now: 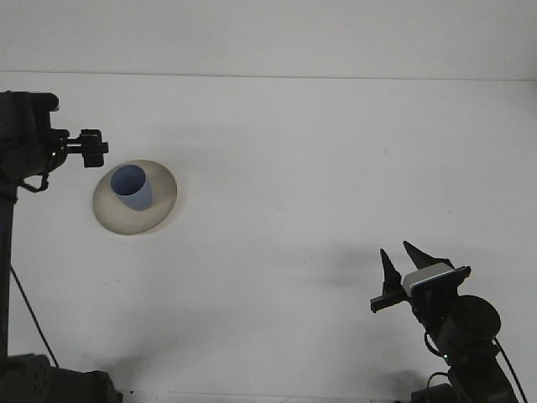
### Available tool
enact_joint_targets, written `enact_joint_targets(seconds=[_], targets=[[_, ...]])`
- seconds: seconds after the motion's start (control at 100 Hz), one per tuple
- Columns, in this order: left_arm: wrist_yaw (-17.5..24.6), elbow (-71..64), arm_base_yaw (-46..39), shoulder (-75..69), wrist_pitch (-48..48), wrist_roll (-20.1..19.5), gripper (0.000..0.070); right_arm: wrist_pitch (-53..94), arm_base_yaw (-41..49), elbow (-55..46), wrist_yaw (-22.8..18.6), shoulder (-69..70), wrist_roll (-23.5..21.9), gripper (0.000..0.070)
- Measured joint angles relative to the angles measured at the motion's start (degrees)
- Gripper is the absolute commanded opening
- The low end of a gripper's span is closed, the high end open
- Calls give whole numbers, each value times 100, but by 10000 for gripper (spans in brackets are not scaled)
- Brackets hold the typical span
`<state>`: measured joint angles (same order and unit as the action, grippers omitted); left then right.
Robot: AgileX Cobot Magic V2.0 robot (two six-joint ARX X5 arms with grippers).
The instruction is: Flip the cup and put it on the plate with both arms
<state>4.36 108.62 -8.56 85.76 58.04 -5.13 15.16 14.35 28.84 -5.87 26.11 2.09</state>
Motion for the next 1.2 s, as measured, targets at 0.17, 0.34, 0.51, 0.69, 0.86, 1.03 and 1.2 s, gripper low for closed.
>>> enact_joint_targets(seconds=[0.17,0.34,0.51,0.69,0.86,1.03,1.2], targets=[[284,-168,-4,-955,155,83,151,0,0,0,98,2,0,317],[459,-1458,-4,-2345,-645,105,15,-109,0,0,520,2,-173,227],[457,-4006,-33,-4048,-2618,48,15,-538,-76,0,619,2,-297,1],[223,-6959,-33,-5823,-4728,181,15,-748,-247,0,723,0,-304,1],[144,-8203,-33,-6756,-4754,374,13,-994,-323,0,741,0,-304,1],[142,-8113,-33,-7086,-5005,444,15,-992,-323,0,741,0,-304,1],[142,-8091,-33,-7195,-5003,444,15,-997,-321,0,741,2,-304,1]])
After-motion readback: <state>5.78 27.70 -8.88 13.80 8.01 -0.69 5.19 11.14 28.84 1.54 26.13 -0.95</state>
